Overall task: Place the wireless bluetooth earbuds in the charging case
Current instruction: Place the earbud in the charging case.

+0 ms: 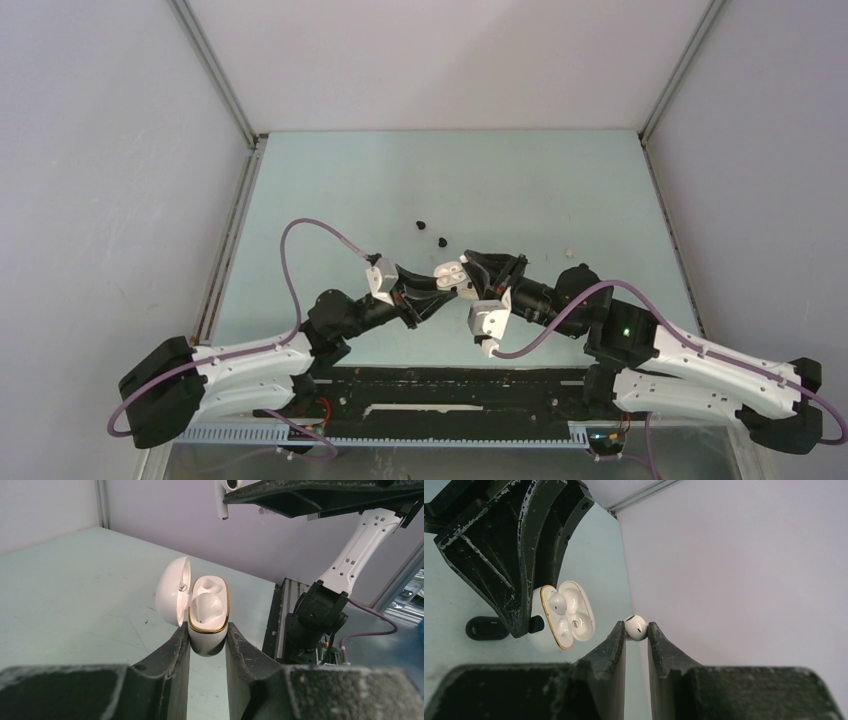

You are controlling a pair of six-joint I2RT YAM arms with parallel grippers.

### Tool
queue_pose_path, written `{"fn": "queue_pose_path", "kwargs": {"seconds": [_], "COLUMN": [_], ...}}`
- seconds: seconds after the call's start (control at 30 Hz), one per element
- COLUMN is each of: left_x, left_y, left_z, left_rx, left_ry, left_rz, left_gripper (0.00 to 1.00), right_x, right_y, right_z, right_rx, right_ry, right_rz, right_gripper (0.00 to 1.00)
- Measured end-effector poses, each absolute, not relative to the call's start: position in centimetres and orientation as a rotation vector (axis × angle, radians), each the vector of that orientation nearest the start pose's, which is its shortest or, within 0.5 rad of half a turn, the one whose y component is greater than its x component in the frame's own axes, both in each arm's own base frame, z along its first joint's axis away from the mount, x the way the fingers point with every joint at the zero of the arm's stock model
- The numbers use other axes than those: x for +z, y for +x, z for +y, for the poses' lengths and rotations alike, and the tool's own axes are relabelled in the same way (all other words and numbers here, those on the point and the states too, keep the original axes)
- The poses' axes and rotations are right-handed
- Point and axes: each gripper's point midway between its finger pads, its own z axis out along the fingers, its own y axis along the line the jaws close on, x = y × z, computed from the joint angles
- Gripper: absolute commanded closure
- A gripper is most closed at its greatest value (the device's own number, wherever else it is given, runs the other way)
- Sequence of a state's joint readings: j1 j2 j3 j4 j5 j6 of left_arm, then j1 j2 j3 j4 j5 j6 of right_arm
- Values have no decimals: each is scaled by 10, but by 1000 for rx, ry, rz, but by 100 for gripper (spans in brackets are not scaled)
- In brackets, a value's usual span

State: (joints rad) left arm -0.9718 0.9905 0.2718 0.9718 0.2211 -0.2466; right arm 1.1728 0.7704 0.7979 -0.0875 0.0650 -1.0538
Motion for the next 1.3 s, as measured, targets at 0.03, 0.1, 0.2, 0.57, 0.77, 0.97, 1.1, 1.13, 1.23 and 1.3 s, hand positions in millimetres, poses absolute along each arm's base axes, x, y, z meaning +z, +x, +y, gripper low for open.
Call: {"fn": "queue_pose_path", "kwargs": {"seconds": [0.03, 0.1, 0.2, 0.57, 0.77, 0.97, 1.1, 1.13, 1.23, 1.3], "left_x": [241, 243, 246, 250, 249, 251, 251, 252, 252, 251], "left_y": [154, 154, 153, 149, 148, 148, 148, 148, 148, 148], "left_z": [-312, -311, -311, -306, -304, -304, -304, -304, -304, -304], "left_rx": [-1169, -1171, -1179, -1194, -1199, -1200, -1201, -1201, -1201, -1200], "left_ry": [687, 683, 677, 661, 657, 655, 654, 654, 654, 656], "left_rz": [1242, 1233, 1225, 1203, 1202, 1194, 1191, 1190, 1190, 1193], "left_gripper": [100, 100, 100, 100, 100, 100, 100, 100, 100, 100], "right_x": [329, 329, 324, 323, 321, 318, 310, 308, 303, 301], "right_y": [167, 166, 165, 161, 162, 163, 163, 163, 163, 164], "right_z": [276, 277, 279, 282, 281, 282, 285, 286, 288, 289], "right_rx": [40, 46, 55, 87, 121, 154, 162, 162, 158, 156], "right_ry": [-1438, -1432, -1437, -1414, -1381, -1359, -1374, -1379, -1398, -1403], "right_rz": [765, 765, 766, 782, 838, 885, 910, 912, 920, 923], "right_gripper": [100, 100, 100, 100, 100, 100, 100, 100, 100, 100]}}
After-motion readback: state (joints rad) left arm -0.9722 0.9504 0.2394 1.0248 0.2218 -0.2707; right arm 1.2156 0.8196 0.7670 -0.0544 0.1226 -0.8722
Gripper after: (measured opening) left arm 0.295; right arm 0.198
